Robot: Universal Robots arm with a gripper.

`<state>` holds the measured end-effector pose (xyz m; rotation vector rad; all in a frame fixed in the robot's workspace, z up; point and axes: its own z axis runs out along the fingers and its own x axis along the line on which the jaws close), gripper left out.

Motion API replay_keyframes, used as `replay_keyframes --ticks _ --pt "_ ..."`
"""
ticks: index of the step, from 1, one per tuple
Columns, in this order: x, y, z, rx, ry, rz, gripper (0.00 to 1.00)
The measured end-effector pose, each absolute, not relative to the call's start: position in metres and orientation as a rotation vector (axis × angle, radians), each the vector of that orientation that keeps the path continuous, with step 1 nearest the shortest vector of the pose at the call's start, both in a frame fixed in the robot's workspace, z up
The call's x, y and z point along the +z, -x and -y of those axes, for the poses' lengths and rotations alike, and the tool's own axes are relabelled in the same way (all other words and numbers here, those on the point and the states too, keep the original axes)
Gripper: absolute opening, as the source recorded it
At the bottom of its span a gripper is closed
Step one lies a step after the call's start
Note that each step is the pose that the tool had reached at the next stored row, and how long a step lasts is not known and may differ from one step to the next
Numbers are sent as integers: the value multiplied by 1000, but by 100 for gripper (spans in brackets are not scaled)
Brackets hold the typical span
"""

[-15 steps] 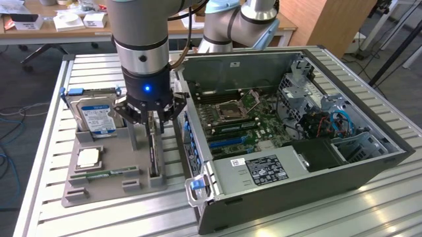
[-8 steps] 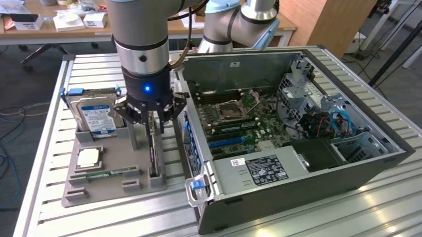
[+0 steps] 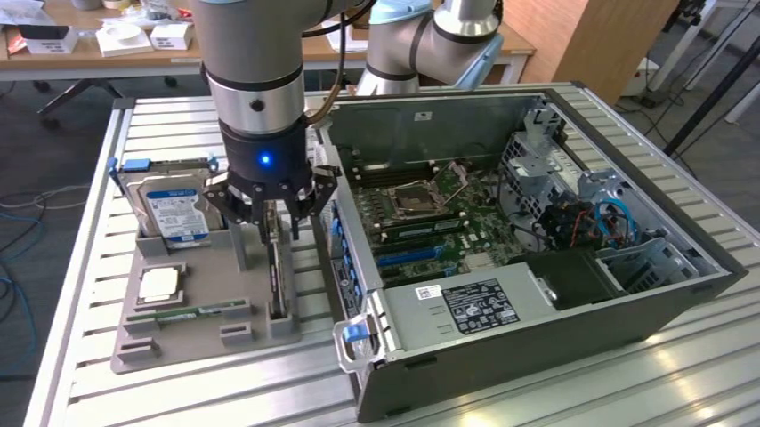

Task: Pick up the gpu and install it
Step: 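Pick up the gpu and move the gpu toward the slot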

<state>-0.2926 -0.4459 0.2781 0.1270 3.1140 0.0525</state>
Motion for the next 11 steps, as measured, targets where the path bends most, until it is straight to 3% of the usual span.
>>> replay_keyframes --ticks 11 --pt "276 296 446 52 -127 -3114 43"
